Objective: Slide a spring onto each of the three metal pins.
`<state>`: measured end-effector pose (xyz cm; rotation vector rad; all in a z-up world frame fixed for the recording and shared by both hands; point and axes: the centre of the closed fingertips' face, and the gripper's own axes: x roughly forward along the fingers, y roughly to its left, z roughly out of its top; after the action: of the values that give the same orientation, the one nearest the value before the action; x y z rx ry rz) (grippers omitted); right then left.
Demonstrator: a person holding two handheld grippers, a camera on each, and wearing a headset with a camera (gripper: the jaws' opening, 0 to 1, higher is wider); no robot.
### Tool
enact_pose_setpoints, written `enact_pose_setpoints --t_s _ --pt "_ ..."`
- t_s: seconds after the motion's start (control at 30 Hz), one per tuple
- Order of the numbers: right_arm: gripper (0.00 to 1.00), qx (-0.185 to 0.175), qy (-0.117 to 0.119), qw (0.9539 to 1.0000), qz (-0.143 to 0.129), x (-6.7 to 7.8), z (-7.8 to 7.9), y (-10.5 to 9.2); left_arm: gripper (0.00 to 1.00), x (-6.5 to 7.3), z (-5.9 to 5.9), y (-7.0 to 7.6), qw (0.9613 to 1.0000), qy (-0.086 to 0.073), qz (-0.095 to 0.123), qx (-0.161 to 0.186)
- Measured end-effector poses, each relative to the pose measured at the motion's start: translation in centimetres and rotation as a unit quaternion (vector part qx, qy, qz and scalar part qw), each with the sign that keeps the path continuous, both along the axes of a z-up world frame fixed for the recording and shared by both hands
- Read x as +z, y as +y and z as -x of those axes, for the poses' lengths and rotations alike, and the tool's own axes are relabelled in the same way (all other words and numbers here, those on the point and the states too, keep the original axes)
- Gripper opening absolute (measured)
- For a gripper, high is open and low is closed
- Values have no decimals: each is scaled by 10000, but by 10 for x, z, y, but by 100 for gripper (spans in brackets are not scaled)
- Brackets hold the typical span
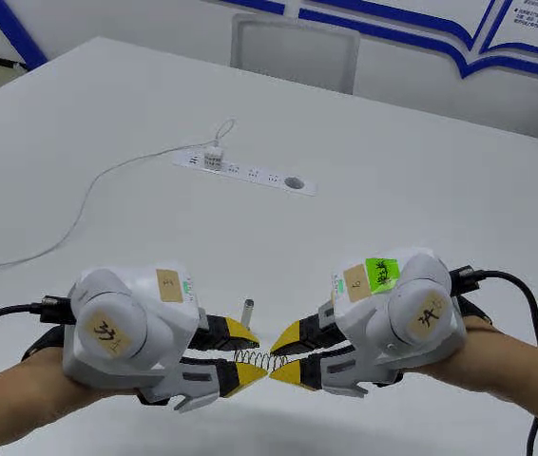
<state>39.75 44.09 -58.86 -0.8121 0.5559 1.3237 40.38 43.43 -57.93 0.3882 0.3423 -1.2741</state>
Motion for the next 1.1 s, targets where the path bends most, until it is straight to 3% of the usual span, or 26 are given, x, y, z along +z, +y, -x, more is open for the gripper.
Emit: enact_pose_setpoints --t_s 0.2,0.3,0.43,0.83,1.03,1.1 --pt "11 54 -5 10000 23 1 2 0 16 0 3 0 9999 32 -24 -101" --pt "11 62 9 10000 20 2 3 -1 15 1 4 0 9998 -71 -41 -202" --pt "11 57 17 10000 19 2 2 -2 11 -2 9 -2 9983 -300 -241 -448" --pt "12 130 -140 9998 48 4 2 -4 10 0 7 -4 9972 -406 -279 -562" --pt "16 -62 -51 9999 88 -2 -3 -11 10 -2 9 -2 9963 -455 -360 -627" --pt "16 -179 103 9998 -38 -2 -2 -12 10 -1 9 -2 9964 -458 -344 -623"
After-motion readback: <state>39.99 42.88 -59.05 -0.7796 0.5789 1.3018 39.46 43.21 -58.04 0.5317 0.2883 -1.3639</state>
